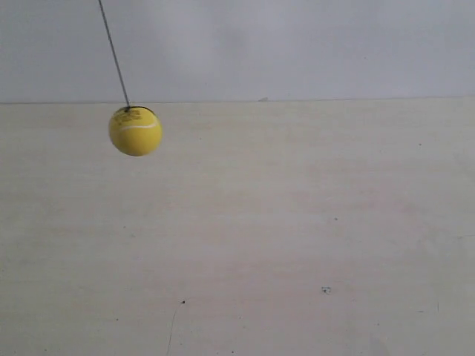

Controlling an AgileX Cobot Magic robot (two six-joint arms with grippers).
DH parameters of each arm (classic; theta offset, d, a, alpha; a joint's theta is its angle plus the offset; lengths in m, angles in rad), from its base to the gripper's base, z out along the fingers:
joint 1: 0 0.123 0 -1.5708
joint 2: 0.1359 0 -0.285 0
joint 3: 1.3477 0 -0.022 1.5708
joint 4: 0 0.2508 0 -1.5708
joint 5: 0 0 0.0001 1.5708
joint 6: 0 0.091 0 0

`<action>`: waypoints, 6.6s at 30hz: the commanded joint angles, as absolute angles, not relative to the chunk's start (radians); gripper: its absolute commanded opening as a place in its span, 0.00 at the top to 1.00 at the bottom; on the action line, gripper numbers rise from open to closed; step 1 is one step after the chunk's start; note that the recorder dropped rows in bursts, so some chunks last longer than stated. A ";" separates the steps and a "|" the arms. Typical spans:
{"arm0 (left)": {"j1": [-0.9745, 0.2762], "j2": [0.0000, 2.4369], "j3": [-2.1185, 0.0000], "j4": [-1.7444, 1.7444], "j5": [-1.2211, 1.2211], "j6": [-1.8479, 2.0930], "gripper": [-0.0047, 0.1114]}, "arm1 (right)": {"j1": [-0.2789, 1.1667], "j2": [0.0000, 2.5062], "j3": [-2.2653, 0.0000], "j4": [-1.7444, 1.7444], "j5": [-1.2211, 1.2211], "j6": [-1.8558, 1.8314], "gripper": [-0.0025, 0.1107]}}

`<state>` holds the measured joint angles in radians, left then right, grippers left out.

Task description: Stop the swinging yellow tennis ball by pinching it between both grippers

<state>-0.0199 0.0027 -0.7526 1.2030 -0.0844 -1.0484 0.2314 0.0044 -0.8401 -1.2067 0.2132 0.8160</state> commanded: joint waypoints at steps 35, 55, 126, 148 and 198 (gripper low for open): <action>-0.139 0.958 -0.621 1.349 -0.431 -1.139 0.92 | 0.847 0.696 -0.837 -1.122 0.552 0.569 0.98; -0.139 1.060 -0.641 1.057 -0.525 -0.757 0.92 | 0.290 1.263 -0.894 -1.744 -0.104 1.465 0.98; 0.001 1.626 -0.721 1.292 -1.020 -0.587 0.92 | 0.149 1.924 -1.099 -1.281 -1.120 0.778 0.98; 0.001 1.547 -0.721 1.298 -0.891 -0.628 0.92 | 0.288 1.966 -1.131 -1.286 -1.110 0.744 0.98; -0.001 1.572 -0.721 1.332 -0.976 -0.628 0.92 | 0.369 1.966 -1.131 -1.270 -1.155 0.742 0.98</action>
